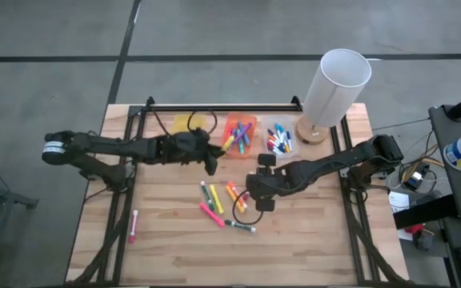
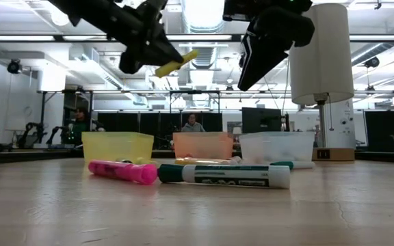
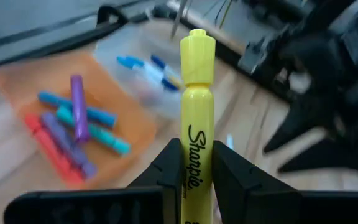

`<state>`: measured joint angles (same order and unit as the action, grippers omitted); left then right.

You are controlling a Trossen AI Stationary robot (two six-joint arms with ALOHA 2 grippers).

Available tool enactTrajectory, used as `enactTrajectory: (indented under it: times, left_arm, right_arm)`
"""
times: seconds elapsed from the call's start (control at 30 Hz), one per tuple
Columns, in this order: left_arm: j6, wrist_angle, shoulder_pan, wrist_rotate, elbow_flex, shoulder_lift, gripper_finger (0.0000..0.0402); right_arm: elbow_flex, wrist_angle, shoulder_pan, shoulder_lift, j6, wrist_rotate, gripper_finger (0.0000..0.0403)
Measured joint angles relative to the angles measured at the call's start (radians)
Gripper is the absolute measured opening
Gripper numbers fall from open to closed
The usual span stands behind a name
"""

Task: Pick & Place Markers
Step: Put the left yellow highlighter into the orange bin

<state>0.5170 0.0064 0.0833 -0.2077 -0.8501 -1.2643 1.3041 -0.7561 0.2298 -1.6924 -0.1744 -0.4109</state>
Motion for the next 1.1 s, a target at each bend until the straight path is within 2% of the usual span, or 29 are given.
enactTrajectory:
  times: [0.1, 0.33, 0.63, 1.1]
  left_arm:
    - [-0.011, 0.064, 0.05, 0.035, 0.0, -0.01, 0.0057]
    - [-0.041, 0.192, 0.145, 0.036, 0.0, -0.057, 0.0057]
    - [-0.044, 0.396, 0.252, 0.087, -0.022, -0.242, 0.0057]
    - [-0.039, 0.409, 0.326, 0.11, -0.166, -0.531, 0.0057]
  right_arm:
    - [-0.001, 0.005, 0.007, 0.0, -0.002, 0.0, 0.0128]
    - [-0.001, 0.008, 0.015, 0.0, -0.007, 0.0, 0.0128]
    - [-0.001, 0.027, 0.015, 0.0, -0.01, -0.002, 0.0128]
    - [-0.004, 0.035, 0.017, 0.0, -0.006, -0.001, 0.0128]
